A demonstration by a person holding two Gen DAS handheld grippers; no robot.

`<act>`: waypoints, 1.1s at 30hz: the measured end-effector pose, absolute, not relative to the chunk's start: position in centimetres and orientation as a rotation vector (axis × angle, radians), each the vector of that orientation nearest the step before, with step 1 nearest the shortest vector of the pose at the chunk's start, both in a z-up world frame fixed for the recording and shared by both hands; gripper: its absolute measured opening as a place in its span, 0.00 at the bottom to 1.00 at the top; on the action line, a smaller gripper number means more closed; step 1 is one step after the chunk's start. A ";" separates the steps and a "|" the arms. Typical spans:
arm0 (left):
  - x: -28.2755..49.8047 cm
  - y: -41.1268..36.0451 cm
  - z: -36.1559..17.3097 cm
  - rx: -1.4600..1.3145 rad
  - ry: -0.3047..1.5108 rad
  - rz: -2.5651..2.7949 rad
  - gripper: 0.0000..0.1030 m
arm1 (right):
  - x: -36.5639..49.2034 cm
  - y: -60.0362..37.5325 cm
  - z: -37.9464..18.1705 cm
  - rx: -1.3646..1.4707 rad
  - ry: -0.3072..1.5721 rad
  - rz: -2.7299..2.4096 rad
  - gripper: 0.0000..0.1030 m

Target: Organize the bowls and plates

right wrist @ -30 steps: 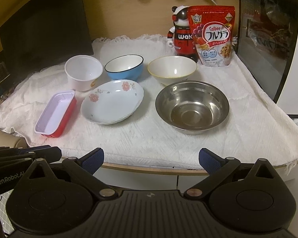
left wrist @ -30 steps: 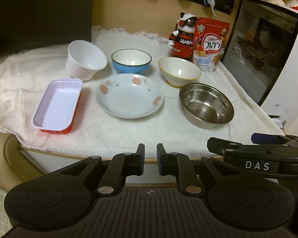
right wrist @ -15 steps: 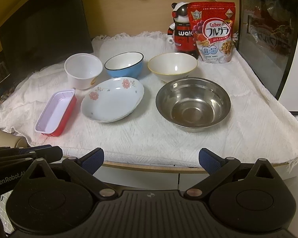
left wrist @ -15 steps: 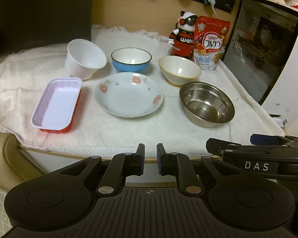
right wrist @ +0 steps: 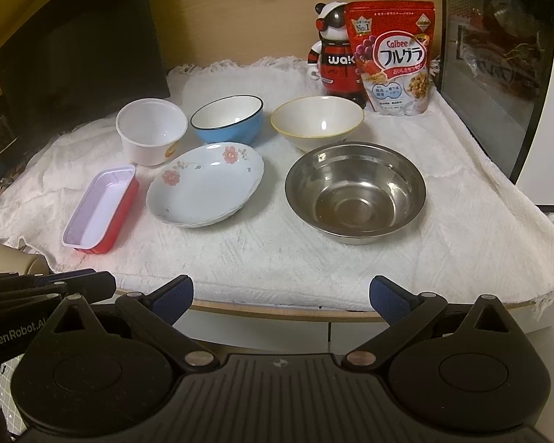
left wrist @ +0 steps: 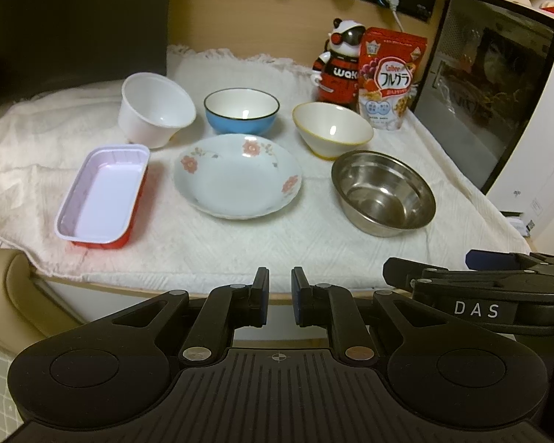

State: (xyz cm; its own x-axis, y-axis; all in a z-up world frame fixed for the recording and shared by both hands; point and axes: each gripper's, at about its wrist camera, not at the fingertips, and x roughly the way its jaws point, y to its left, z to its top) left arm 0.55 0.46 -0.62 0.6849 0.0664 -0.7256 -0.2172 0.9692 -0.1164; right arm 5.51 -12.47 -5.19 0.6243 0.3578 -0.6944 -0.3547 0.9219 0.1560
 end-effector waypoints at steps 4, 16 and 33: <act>0.8 0.5 -0.6 -0.197 0.810 0.160 0.15 | 5.6 -12.5 -5.2 0.008 0.803 0.407 0.99; 1.1 0.7 -0.7 -0.201 0.824 0.164 0.15 | 5.6 -12.4 -5.4 0.008 0.804 0.407 0.99; 1.2 1.7 -0.9 -0.227 0.827 0.174 0.15 | 5.9 -11.7 -5.2 -0.008 0.803 0.403 0.99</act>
State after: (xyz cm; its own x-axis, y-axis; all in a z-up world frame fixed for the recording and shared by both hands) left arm 1.16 1.70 -0.89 0.6648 0.0646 -0.7442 -0.2408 0.9616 -0.1317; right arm 5.91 -11.70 -5.24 0.6229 0.3478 -0.7008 -0.3538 0.9241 0.1442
